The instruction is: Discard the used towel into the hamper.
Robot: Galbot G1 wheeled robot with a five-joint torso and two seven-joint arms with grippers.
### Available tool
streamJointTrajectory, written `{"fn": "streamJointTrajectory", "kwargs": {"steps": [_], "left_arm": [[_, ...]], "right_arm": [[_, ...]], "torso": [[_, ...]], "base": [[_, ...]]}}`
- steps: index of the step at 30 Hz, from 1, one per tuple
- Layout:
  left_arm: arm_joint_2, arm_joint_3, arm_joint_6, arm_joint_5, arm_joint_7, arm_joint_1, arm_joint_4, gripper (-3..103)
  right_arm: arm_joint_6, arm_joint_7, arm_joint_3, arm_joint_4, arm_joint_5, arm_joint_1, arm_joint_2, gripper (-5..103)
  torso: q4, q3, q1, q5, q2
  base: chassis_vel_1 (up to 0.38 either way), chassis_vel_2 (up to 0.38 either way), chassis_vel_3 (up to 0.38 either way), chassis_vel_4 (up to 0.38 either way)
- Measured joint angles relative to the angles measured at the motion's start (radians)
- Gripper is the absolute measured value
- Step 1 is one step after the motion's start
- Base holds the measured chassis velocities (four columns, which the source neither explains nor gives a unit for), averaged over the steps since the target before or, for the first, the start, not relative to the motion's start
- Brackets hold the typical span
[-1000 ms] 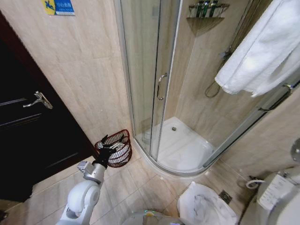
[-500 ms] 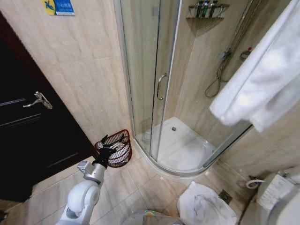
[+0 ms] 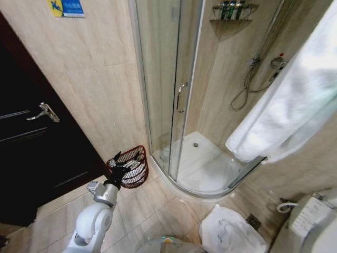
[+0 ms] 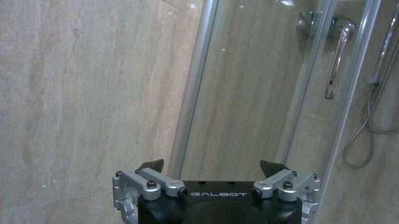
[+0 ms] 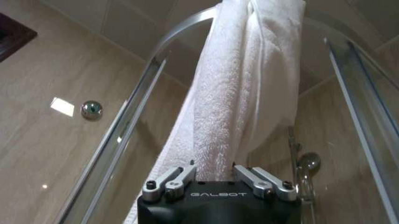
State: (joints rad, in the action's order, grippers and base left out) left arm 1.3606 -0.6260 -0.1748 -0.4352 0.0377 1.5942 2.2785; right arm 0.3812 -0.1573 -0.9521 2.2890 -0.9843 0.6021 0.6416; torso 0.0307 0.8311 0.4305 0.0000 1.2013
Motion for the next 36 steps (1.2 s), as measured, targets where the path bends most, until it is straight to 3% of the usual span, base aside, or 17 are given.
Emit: {"fn": "streamJointTrajectory", "kwargs": {"steps": [12, 20, 29, 36], "left_arm": [[0.0, 0.0, 0.0, 0.0, 0.0, 0.0, 0.0, 100], [0.0, 0.0, 0.0, 0.0, 0.0, 0.0, 0.0, 100], [0.0, 0.0, 0.0, 0.0, 0.0, 0.0, 0.0, 100], [0.0, 0.0, 0.0, 0.0, 0.0, 0.0, 0.0, 100]], "right_arm": [[-0.028, 0.012, -0.154, 0.124, 0.008, 0.28, 0.069, 14], [-0.058, 0.031, -0.254, 0.196, 0.032, 0.46, 0.158, 14], [-0.094, 0.074, -0.273, 0.215, 0.129, 0.61, 0.287, 14], [-0.108, 0.093, -0.251, 0.214, 0.175, 0.675, 0.341, 14]], "torso": [[0.0003, 0.0, 0.0, 0.0, 0.0], [0.0002, 0.0, 0.0, 0.0001, 0.0], [0.0002, 0.0, 0.0, 0.0002, 0.0], [0.0001, 0.0, 0.0, 0.0001, 0.0]], "base": [[0.0, 0.0, 0.0, 0.0], [0.0, 0.0, 0.0, 0.0], [0.0, 0.0, 0.0, 0.0], [0.0, 0.0, 0.0, 0.0]]}}
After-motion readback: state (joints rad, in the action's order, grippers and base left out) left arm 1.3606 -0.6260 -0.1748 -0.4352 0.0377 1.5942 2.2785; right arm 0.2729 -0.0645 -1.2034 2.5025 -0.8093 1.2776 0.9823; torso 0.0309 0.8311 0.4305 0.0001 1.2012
